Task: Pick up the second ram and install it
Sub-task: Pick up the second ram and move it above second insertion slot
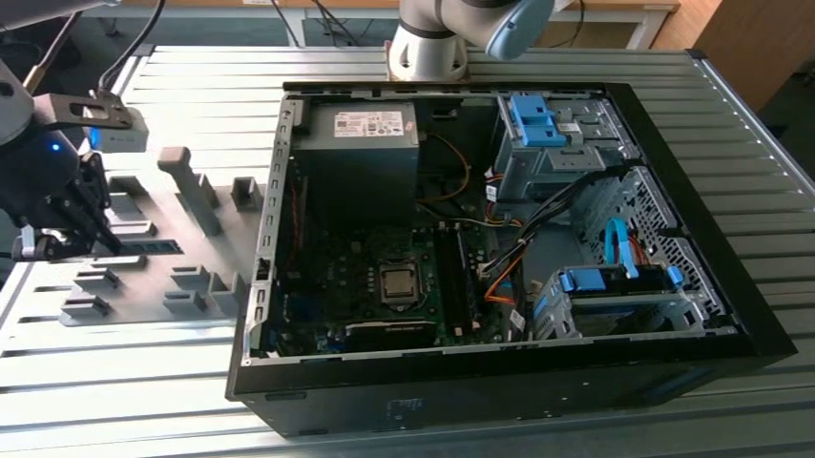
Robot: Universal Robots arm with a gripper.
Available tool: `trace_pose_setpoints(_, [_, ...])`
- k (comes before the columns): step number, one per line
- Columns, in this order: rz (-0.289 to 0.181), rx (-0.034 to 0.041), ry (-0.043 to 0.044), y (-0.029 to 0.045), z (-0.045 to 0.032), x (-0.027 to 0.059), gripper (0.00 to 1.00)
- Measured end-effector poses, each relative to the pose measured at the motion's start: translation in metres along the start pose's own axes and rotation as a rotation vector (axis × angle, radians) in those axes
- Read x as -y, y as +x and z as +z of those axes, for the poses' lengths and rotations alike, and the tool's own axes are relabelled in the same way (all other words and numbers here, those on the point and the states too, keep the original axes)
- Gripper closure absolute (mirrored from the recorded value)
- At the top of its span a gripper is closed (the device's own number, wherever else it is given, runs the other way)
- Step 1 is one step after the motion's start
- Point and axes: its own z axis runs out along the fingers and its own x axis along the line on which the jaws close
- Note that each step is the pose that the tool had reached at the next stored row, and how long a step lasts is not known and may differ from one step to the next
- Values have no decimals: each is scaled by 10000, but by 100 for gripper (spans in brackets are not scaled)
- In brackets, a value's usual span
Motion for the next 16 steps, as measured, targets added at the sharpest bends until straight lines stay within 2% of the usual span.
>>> trace_pose_setpoints(13, [0,0,0,-3,-173,-2,86])
trace_pose_setpoints(16, [0,1,2,-4,-186,-2,86])
